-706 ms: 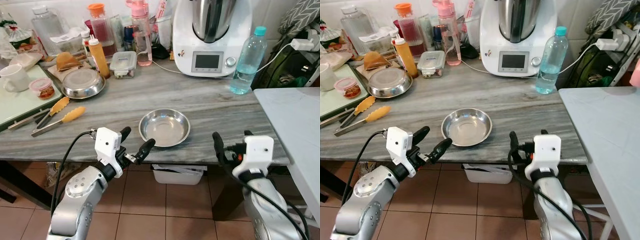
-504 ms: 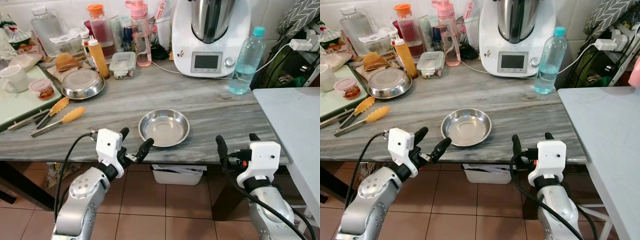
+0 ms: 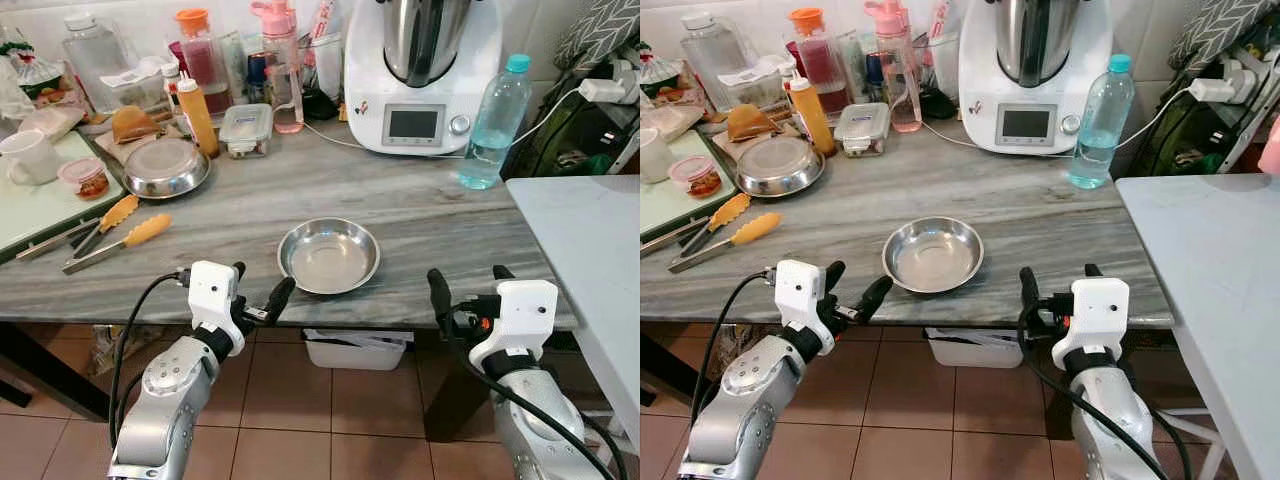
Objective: Setting the table
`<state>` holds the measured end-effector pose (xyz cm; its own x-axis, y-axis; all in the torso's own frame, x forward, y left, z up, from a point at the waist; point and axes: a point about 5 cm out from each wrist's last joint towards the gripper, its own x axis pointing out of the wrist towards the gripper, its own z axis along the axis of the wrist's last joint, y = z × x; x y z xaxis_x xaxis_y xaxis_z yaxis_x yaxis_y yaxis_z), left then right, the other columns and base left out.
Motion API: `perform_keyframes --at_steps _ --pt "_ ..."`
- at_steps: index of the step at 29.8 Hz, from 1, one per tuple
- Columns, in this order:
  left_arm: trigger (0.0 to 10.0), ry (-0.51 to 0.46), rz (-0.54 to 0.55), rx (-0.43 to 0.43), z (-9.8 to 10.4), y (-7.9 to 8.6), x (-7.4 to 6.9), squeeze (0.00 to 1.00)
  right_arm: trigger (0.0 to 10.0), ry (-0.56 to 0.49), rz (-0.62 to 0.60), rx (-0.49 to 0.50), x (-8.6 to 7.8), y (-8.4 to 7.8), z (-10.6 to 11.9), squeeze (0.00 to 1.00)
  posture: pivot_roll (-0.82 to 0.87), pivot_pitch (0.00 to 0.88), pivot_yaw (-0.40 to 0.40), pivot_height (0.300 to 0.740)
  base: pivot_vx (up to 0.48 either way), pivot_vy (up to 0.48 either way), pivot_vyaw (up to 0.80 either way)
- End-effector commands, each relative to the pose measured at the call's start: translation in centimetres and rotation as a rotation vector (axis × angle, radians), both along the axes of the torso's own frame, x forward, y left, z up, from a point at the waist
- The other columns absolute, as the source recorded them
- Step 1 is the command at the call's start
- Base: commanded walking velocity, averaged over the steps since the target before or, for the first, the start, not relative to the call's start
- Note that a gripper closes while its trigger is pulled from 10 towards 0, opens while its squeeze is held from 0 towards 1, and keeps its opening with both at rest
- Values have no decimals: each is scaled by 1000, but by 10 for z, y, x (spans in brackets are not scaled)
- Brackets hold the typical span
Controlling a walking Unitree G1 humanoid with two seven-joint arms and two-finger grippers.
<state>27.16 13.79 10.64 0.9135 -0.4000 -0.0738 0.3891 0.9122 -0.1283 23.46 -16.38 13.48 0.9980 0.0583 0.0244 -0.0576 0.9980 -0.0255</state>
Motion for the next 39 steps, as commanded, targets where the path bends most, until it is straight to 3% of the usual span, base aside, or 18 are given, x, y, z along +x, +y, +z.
perform_keyframes --at_steps 1,39 --pt "10000 9 6 10 0 1 1 0 10000 11 12 16 1 3 -1 0 -104 24 61 740 -259 0 0" --pt "10000 4 -23 20 4 -3 4 0 10000 6 -20 28 12 0 0 0 -104 22 68 740 -289 0 0"
